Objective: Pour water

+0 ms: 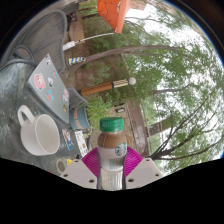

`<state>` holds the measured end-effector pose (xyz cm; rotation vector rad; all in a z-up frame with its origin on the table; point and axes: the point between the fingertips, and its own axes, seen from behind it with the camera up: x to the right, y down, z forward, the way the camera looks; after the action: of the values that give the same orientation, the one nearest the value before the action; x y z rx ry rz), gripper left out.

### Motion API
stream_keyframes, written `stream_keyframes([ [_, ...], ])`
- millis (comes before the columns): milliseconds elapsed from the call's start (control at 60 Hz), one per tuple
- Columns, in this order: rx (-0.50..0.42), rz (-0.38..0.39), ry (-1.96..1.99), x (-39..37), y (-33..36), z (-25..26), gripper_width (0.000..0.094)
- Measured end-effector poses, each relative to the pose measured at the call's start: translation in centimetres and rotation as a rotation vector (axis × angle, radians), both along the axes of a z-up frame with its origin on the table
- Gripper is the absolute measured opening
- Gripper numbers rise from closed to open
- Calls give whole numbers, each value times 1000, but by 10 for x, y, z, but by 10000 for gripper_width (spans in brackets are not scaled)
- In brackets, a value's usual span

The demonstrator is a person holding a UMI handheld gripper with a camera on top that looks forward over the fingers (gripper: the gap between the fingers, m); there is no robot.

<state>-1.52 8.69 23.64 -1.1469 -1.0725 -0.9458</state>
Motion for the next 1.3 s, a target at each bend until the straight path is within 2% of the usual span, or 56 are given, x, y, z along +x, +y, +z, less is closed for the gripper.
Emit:
stream_keyframes([
  [67,-87,1,380,19,-1,-5,276],
  [133,-182,0,697,35,9,-31,276],
  [233,-338,43,1182,47,17,-72,277],
  [317,-449,48,1448,48,27,-108,277],
  [367,-468,45,1474,57,33,-121,277],
  [383,-441,46,1527,69,16,-125,276],
  [450,-439,49,1466,59,38,-131,277],
  [600,-483,55,1384,51,37,-157,277],
  [667,-469,77,1347,49,32,-155,277],
  [867,-457,77,1325,47,25,-155,293],
  [967,-461,65,1325,47,25,-155,430],
  [1017,-484,25,1315,53,20,-159,515],
  [1050,-498,-10,1313,58,16,-163,617],
  [1117,-489,-21,1330,62,3,-157,844],
  [1133,-488,-27,1335,63,-1,-156,863],
  [1217,-520,-83,1316,69,-33,-163,834],
  [1300,-534,-71,1288,68,-72,-152,835],
])
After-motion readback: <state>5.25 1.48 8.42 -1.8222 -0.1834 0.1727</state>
